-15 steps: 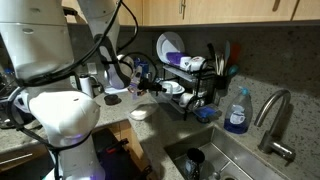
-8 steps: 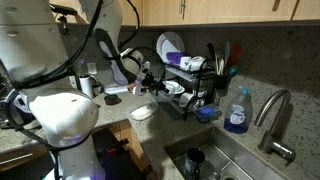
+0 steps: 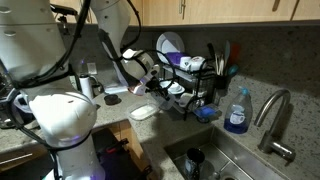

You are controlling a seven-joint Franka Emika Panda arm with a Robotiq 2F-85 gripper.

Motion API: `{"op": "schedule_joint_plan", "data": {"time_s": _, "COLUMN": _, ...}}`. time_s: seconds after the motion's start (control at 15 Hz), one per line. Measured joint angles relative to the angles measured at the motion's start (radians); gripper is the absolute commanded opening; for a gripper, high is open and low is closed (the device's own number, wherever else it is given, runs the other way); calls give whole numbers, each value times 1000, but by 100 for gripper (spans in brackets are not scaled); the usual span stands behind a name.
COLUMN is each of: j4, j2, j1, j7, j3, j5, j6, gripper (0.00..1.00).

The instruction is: Pour the contents in the clear bowl on the right into the bowl on the left

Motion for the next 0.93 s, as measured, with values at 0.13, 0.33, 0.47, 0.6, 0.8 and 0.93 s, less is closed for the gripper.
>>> {"op": "schedule_joint_plan", "data": {"time_s": 0.13, "j4": -4, "j2": 7, "j1": -14, "j7": -95, "j3": -14, "j5": 82, "j6": 27, "gripper": 3}}
{"op": "schedule_joint_plan", "data": {"time_s": 0.33, "j4": -14, "j2": 28, "j1": -24, "j7": -237, "j3": -48, "j5": 198, "j6": 85, "gripper": 3}}
{"op": "schedule_joint_plan", "data": {"time_s": 0.47, "j4": -23, "j2": 50, "j1": -30, "j7": -333, "j3": -69, "j5": 278, "j6": 124, "gripper": 3}}
{"op": "schedule_joint_plan", "data": {"time_s": 0.6, "j4": -29, "j2": 81, "j1": -36, "j7": -432, "j3": -90, "j5": 365, "j6": 159, "gripper": 3}}
{"op": "schedule_joint_plan", "data": {"time_s": 0.8, "j4": -33, "j2": 135, "j1": -52, "j7": -596, "j3": -115, "j5": 517, "j6": 214, "gripper": 3}}
{"op": "schedule_joint_plan", "data": {"time_s": 0.93, "j4": -40, "j2": 168, "j1": -76, "j7": -730, "j3": -123, "j5": 648, "j6": 260, "gripper": 3}}
